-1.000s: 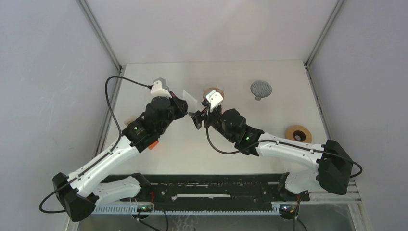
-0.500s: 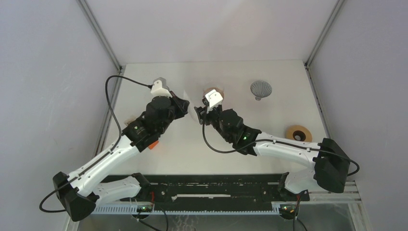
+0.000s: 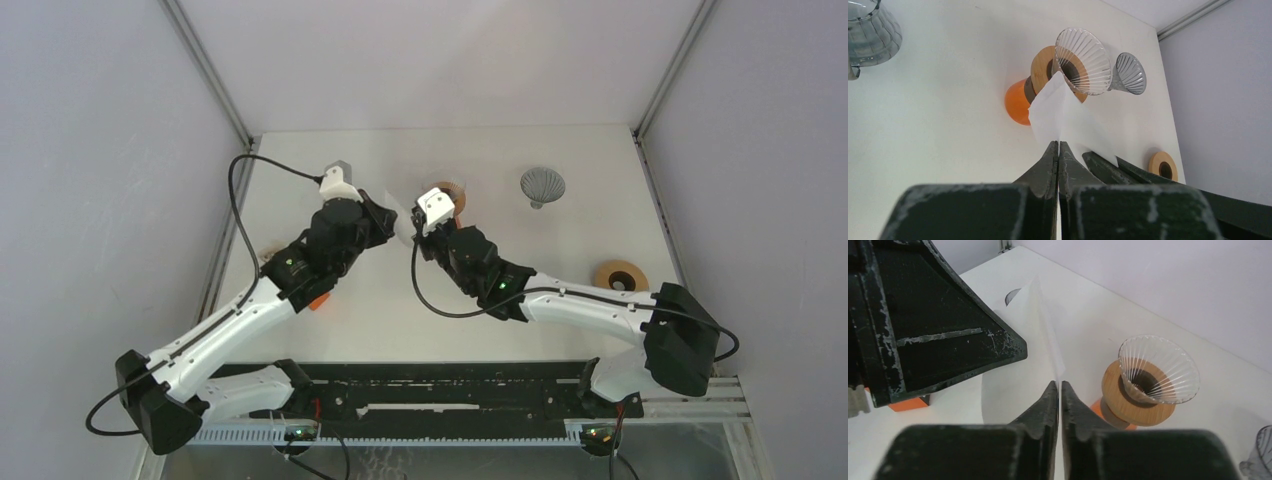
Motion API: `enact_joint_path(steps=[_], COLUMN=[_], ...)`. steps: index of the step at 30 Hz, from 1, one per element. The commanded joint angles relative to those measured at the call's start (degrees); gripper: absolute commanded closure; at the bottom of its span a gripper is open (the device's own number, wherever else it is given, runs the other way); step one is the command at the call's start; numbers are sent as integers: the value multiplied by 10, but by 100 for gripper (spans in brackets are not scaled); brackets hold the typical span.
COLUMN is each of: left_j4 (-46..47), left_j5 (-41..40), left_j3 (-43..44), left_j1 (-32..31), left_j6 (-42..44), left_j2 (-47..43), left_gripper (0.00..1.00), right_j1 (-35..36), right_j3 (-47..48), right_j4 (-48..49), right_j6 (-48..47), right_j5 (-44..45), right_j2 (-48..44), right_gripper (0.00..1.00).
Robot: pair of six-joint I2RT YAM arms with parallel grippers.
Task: Place the coffee filter in the dripper
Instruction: Pick up the coffee filter from the coffee filter holder, then place the coffee filter in the coffee dripper.
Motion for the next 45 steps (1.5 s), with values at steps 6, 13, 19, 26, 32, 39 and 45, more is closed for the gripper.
enact_joint_path(steps=[6,13,19,26,32,39,45], left_j4=[27,25,21,3,-23,-40,-65], left_j5=[9,7,23,54,83,105,131], left_j3=[69,100,132,193,241,289,339], left_j1=[-4,0,20,33,49,66,78], left_j6=[21,56,80,116,134,152,166], left_j2=[17,43,74,135,193,244,293], left_gripper=[98,82,72,64,62,59,57], right_j1=[-20,-48,-75,-115,-147,-184,-210], right_j3=[66,132,183,265,325,387,422], right_j4=[-69,-188,-262,-372,-441,-495,-525], right_j6=[1,11,22,58,84,111,125], right_j5=[-24,-70,-85,-104,-129,-168,-184], right_j2=[-17,-16,-12,21,63,118,149], right_gripper=[100,100,100,100,100,100,100])
